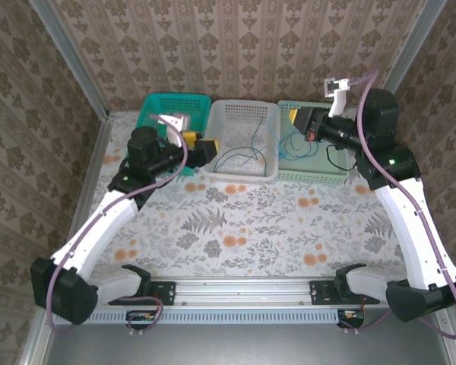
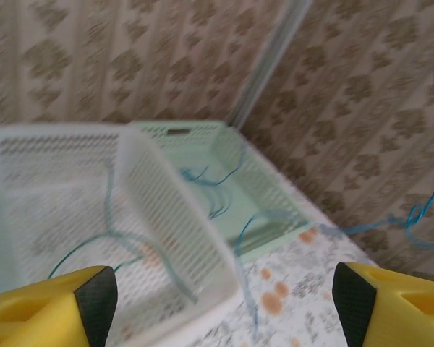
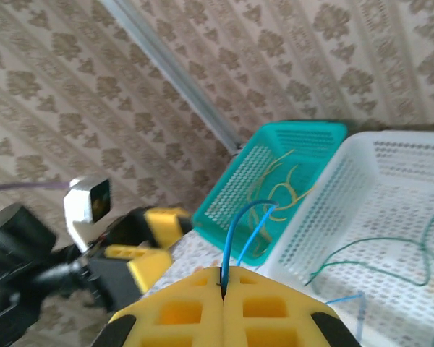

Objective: Untangle the cables

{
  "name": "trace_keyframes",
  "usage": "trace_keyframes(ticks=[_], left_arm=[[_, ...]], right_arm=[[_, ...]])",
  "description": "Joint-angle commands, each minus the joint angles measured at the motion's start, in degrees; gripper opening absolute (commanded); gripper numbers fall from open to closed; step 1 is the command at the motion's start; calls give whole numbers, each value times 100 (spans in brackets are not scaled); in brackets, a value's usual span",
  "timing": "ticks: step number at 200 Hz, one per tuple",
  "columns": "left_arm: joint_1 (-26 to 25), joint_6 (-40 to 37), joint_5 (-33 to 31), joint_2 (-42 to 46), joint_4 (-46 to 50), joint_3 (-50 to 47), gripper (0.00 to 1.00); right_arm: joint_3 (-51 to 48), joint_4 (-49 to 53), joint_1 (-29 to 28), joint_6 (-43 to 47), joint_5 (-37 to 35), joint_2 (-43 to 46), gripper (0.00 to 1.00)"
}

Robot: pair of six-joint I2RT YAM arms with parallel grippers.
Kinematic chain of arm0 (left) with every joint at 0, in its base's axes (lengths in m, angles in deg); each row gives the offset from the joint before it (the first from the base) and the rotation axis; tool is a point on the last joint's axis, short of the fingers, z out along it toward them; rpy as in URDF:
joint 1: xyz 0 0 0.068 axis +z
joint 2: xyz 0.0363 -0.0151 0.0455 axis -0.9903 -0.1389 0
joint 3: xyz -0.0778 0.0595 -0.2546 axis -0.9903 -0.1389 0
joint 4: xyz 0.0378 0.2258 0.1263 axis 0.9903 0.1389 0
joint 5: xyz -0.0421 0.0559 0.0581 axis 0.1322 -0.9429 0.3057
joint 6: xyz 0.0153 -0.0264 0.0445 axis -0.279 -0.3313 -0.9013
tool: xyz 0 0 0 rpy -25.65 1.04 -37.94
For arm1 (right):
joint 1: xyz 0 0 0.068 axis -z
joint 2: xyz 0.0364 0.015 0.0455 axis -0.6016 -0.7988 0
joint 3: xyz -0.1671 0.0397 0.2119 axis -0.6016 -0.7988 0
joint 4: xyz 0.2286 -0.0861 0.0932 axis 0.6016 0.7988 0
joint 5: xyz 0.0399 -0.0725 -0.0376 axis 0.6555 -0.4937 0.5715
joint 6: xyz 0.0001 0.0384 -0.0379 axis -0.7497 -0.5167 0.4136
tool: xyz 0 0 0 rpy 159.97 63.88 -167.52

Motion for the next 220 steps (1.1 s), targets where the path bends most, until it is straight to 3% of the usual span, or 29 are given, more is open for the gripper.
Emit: trace_keyframes(ticks=[1, 42, 71, 122, 155, 185, 194, 208, 220], left_arm=[[-304, -262, 720, -342, -664, 377, 81], [-797, -165, 1182, -984, -843, 1107, 79], [-879, 182, 1391, -1155, -1344, 1192, 76], [-1106, 419, 1591, -1415, -1480, 1343, 75], [-1238, 484, 1728, -1608, -1560, 1511, 68], [-1322, 385, 1825, -1823, -1366, 1716, 49], [-1333, 335, 1808, -1862, -1310, 1742, 36], [-1332, 114, 1599, -1831, -1079, 1763, 1], [-1314, -257, 1403, -1767, -658, 1845, 0]], right_arm=[[-258, -327, -16, -501, 692, 220, 0], [-525, -423, -151, -551, 815, 356, 0], [-573, -285, -258, -380, 735, 382, 0], [-683, -466, -424, -384, 728, 365, 0], [-675, -482, -462, -376, 689, 363, 0], [-735, -615, -539, -445, 710, 426, 0], [-753, -633, -541, -436, 726, 444, 0], [-782, -567, -552, -381, 745, 471, 0], [-827, -359, -558, -228, 730, 491, 0]])
